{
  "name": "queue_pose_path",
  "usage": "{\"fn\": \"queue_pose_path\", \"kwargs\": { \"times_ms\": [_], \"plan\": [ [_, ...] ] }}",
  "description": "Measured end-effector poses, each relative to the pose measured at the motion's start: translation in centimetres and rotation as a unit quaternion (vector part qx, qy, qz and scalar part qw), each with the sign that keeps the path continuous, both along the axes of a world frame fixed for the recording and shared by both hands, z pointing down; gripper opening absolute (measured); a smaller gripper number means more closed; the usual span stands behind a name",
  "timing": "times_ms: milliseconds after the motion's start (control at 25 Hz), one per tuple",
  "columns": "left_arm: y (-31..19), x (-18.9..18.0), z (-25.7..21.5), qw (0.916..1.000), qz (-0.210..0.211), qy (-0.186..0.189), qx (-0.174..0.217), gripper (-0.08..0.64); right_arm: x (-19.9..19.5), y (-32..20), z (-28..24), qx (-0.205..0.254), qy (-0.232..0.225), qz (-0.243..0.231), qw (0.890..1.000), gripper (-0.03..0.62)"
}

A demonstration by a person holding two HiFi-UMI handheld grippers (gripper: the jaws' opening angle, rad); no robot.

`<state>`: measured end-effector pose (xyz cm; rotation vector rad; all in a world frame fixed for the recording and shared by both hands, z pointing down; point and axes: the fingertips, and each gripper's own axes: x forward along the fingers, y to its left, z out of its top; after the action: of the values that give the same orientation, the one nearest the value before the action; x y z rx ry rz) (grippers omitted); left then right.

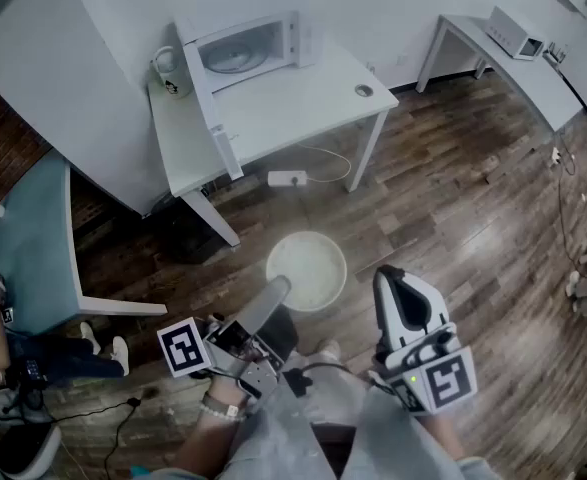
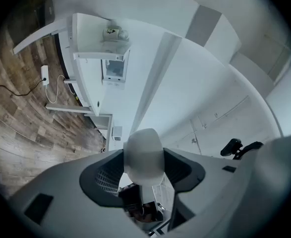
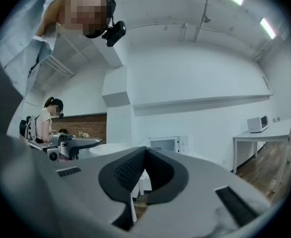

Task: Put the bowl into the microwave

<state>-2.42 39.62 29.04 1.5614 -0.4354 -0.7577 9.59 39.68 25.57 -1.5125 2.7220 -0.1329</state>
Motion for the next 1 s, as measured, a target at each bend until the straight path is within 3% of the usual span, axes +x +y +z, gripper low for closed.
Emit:
{"fn": "queue_pose_path", "kwargs": {
  "times_ms": [360,1000],
  "plan": [
    [-0.3,-0.5,0.0,1.0,0.0,0.001,0.003,0.241,-1.0,-0.6,0.1,0.001,0.005,-0.004,1.0,0.003],
    [-0.7,1.5,-0.6,0.9997,-0.008,0.02,0.007,0.241,1.7,-1.0,0.4,0.001,-0.012,0.01,1.0,0.005]
  ]
}}
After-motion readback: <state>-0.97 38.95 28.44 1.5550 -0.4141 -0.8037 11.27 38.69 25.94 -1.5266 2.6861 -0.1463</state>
